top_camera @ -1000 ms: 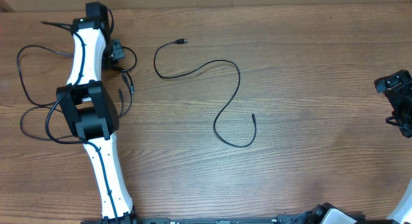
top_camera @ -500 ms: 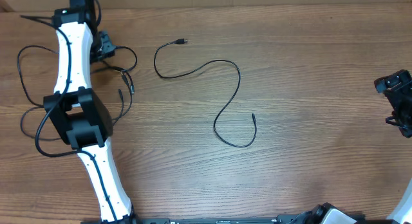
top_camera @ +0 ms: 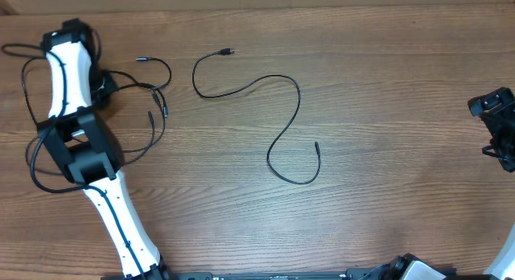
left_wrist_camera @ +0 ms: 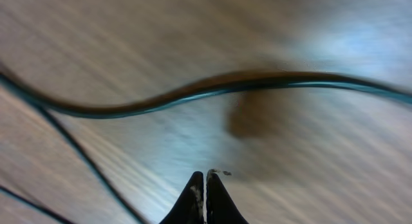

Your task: Untangle cables

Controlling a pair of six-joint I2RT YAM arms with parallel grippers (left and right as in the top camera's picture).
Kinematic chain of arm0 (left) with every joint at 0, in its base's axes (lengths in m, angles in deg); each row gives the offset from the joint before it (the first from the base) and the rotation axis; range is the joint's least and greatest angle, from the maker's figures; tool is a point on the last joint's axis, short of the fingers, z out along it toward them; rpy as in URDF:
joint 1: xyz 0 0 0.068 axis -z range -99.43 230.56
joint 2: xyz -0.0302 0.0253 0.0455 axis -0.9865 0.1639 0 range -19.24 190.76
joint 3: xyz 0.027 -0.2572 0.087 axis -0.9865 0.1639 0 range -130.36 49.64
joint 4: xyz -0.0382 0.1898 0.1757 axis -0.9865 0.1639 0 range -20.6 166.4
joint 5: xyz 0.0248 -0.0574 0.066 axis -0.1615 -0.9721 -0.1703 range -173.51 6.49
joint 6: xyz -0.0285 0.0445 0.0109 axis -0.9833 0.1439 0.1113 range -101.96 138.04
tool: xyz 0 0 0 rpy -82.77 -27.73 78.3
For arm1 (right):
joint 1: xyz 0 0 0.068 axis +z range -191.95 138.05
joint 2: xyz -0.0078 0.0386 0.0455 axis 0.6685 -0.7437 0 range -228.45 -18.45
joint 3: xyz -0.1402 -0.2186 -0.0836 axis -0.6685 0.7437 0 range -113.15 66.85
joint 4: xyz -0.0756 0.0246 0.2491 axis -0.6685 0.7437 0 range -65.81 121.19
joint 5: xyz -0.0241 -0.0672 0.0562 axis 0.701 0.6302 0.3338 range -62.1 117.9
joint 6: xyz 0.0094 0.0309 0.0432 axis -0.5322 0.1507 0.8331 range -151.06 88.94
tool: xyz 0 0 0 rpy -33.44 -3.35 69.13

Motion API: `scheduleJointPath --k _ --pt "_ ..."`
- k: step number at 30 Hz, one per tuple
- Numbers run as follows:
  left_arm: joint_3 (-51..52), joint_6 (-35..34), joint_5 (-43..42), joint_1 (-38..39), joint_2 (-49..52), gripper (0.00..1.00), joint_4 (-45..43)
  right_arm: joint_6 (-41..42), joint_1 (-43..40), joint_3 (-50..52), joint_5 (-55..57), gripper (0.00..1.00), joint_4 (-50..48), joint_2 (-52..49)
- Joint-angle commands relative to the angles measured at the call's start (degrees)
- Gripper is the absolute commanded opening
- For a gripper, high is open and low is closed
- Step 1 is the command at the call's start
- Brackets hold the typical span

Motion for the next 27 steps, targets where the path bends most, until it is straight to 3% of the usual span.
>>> scheduleJointPath --k 1,5,15,27 --pt "0.2 3.5 1.1 -4.0 0.3 0.04 1.2 -0.4 -0.1 -0.6 0.6 1.00 -0.3 0.2" --pt "0.5 4.3 -4.3 -7.7 0.3 0.04 1.9 -0.4 -0.1 -0.6 0.6 1.00 -0.3 0.2" --pt "6.0 7.5 -8.9 -10.5 0.3 0.04 0.7 -0.4 -0.1 -0.6 0.6 1.00 -0.3 0.2" --pt "11.5 8.4 -8.5 -10.6 0.3 0.04 -11.3 -0.4 -0.1 -0.6 0.6 1.00 -0.3 0.2"
